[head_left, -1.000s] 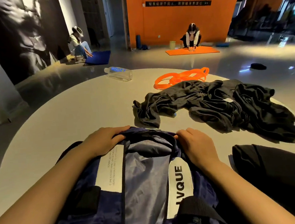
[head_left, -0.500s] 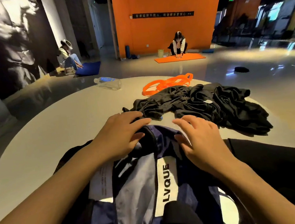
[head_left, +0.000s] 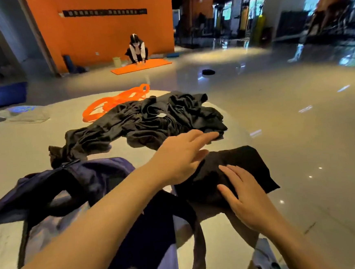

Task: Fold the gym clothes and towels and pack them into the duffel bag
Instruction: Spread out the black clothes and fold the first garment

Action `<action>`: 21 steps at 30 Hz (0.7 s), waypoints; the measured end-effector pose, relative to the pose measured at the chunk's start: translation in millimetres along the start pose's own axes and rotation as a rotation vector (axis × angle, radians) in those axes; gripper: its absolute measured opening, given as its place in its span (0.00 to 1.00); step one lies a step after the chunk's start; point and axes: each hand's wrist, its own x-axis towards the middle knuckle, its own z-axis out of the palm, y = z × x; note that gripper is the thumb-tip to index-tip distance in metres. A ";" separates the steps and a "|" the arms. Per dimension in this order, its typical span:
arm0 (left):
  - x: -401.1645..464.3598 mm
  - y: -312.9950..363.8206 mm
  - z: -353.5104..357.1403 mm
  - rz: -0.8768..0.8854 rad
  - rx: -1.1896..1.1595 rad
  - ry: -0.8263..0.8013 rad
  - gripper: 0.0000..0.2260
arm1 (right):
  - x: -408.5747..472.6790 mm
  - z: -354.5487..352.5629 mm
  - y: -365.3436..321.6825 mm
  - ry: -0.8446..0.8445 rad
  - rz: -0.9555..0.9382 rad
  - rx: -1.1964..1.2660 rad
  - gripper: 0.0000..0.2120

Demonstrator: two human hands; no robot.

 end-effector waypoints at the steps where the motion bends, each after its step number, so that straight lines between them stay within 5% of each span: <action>1: 11.0 3.6 13.4 -0.015 -0.017 -0.093 0.24 | -1.5 -2.7 3.1 0.006 -0.018 0.024 0.38; 3: 19.9 10.6 39.8 -0.045 0.005 -0.313 0.26 | -6.9 -8.6 9.5 0.001 -0.038 0.057 0.44; 5: 12.7 17.3 58.3 -0.060 0.029 -0.413 0.28 | -17.2 -13.4 16.7 0.043 -0.015 0.072 0.35; 9: -6.3 25.0 62.5 -0.078 -0.250 -0.424 0.38 | -52.8 -13.2 33.8 0.394 0.250 0.162 0.34; 13: -17.4 43.2 68.2 -0.092 -0.178 -0.401 0.41 | -74.7 -13.7 28.8 0.223 0.488 0.575 0.37; 17: -21.5 67.6 72.6 -0.084 -0.080 -0.333 0.44 | -78.1 -15.9 16.4 0.380 0.445 0.855 0.34; 21: -26.3 90.8 77.5 -0.133 -0.125 -0.207 0.47 | -75.4 -17.9 8.8 0.386 0.299 0.853 0.37</action>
